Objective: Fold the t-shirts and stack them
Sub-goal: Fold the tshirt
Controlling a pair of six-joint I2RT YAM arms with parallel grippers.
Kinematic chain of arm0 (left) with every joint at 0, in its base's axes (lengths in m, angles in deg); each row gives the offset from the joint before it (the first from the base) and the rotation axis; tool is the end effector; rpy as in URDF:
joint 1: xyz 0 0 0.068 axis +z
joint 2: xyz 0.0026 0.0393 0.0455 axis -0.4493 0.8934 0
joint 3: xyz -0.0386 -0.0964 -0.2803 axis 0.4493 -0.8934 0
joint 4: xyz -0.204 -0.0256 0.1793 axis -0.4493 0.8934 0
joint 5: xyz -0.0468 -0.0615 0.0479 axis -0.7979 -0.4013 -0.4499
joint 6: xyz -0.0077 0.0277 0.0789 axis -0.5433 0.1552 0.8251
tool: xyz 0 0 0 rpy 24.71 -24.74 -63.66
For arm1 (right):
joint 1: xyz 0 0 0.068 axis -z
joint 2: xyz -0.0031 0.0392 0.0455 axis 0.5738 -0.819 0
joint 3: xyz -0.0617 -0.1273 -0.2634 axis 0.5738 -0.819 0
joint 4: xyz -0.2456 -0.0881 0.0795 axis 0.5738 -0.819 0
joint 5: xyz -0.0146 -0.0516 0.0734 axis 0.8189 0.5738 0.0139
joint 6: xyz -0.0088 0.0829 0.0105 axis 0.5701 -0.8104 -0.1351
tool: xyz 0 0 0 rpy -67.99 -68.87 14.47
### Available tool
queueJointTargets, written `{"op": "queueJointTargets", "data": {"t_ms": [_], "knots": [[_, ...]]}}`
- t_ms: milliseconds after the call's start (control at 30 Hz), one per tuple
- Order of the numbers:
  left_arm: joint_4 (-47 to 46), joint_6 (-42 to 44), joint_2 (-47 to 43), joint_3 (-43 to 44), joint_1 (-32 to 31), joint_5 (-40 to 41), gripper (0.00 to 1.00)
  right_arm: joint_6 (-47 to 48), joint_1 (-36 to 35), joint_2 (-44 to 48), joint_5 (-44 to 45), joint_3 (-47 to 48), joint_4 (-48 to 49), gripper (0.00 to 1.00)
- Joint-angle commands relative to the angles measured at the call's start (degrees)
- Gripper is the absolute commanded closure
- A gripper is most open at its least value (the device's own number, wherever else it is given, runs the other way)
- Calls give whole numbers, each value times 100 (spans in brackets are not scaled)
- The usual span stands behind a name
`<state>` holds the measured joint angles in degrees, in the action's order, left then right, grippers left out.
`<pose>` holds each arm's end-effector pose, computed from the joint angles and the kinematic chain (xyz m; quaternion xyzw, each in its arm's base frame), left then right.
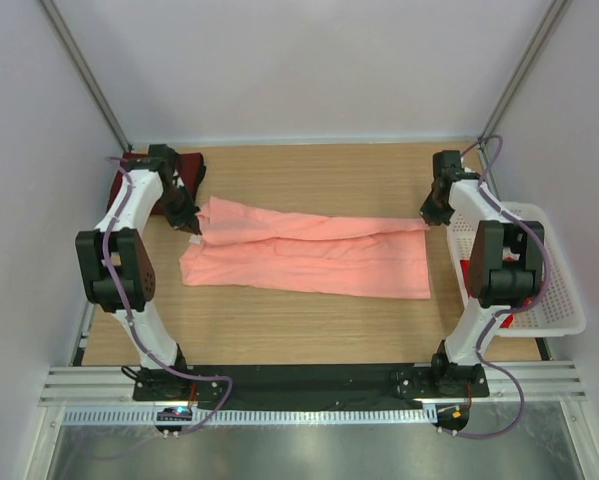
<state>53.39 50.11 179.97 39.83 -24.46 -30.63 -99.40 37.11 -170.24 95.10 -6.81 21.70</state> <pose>0.3949 0.0051 0.2374 -0.2617 0.9557 -0.0953 0.0950 0.4143 -0.0316 0.1960 0.2910 0.9249 -0.0535 0.2387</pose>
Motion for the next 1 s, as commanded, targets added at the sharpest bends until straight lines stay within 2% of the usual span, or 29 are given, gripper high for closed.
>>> {"op": "queueJointTargets", "data": {"t_ms": [0, 367, 967], "knots": [[-52, 122, -389, -145, 40, 205, 100, 135, -6, 597, -29, -337, 456, 99], [-307, 122, -372, -751, 48, 390, 100, 91, -33, 906, -135, -1242, 834, 99], [-632, 78, -547, -1674, 31, 653, 100, -85, -33, 791, 577, -1568, 711, 99]]}}
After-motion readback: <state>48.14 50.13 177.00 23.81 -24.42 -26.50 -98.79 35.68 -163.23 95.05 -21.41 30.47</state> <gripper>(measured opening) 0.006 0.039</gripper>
